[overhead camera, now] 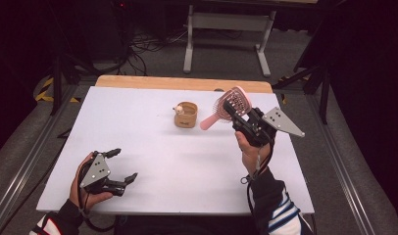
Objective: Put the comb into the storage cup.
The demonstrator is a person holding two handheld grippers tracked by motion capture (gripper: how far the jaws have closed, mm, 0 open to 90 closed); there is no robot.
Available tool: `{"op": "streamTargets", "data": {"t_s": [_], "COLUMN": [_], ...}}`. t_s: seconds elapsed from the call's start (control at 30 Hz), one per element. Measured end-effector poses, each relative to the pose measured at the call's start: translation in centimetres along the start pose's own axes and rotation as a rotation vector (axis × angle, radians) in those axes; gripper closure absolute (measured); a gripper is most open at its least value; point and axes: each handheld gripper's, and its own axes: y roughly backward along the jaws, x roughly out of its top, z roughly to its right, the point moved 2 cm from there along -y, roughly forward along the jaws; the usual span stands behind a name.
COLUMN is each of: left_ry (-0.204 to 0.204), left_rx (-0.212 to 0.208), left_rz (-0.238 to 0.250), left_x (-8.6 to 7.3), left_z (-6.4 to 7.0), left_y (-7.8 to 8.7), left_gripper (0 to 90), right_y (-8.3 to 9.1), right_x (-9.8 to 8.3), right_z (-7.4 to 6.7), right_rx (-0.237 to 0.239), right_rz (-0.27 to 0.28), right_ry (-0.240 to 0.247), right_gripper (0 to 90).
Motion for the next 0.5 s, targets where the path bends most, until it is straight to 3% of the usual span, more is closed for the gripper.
{"op": "streamTargets", "data": {"t_s": [0.5], "left_ry": [0.012], "left_rx": [-0.004], "left_rz": [0.011], "left_x": [-0.2], "left_z": [-0.1], "left_y": [0.1], "left_gripper": [5.6], "right_y": [-4.8], "right_x": [0.0], "right_z": [0.7], "right_rx": [-0.041], "right_rz": [-0.004], "right_ry": [-0.033], "right_gripper": [63.6]}}
